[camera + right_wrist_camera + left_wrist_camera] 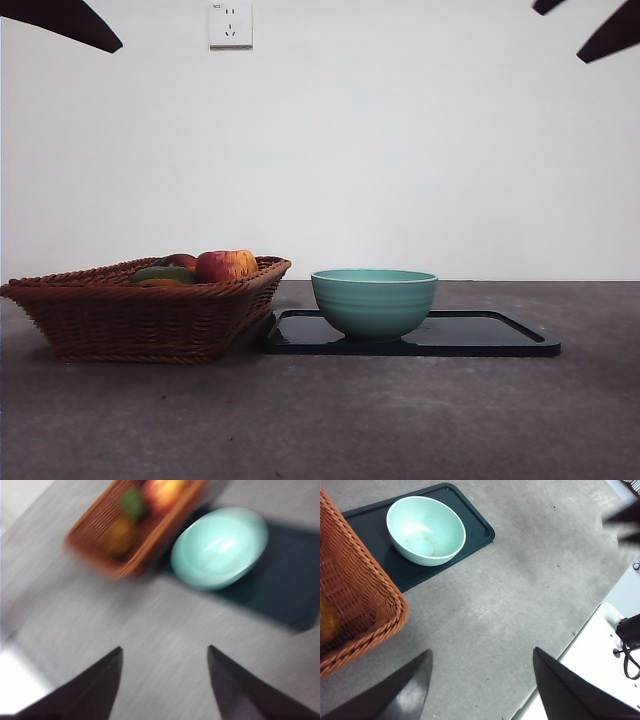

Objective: Pick up the wifruite, put it on the bowl, pick up the plate, put it on desk

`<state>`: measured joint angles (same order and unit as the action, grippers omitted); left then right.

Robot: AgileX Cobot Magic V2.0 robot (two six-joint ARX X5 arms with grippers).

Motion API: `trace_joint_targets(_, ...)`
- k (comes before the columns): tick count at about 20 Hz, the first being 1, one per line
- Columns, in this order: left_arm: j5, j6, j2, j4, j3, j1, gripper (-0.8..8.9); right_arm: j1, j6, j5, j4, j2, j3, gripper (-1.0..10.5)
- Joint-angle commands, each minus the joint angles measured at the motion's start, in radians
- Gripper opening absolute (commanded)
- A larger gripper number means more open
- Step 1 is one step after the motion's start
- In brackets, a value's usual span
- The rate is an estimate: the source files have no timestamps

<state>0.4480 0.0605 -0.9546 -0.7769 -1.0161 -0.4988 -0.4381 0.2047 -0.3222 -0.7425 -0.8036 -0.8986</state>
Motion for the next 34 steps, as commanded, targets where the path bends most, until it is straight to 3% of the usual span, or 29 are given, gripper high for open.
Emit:
trace_joint_targets(1,0.005,-0.020,-0.007,0.006,-0.011,-0.005,3.12,0.024,0.030,0.016,0.016,-0.111,-0.114,2.9)
trace_joint_targets(11,0.005,-0.023,-0.007,-0.004,-0.011,-0.005,3.12,0.104,-0.048,0.018,-0.002,-0.669,-0.499,2.9)
trace_joint_targets(26,0.005,-0.023,-0.007,-0.024,-0.011,-0.005,3.12,0.086,-0.081,0.043,0.134,-1.069,-0.515,2.8)
trace_joint_targets(30,0.005,-0.023,-0.007,-0.047,-0.011,-0.005,3.12,0.071,-0.082,0.091,0.156,-1.112,-0.515,2.3)
trace_joint_targets(34,0.005,-0.023,-0.007,-0.047,-0.011,-0.005,3.12,0.067,-0.082,0.115,0.172,-1.118,-0.515,0.4)
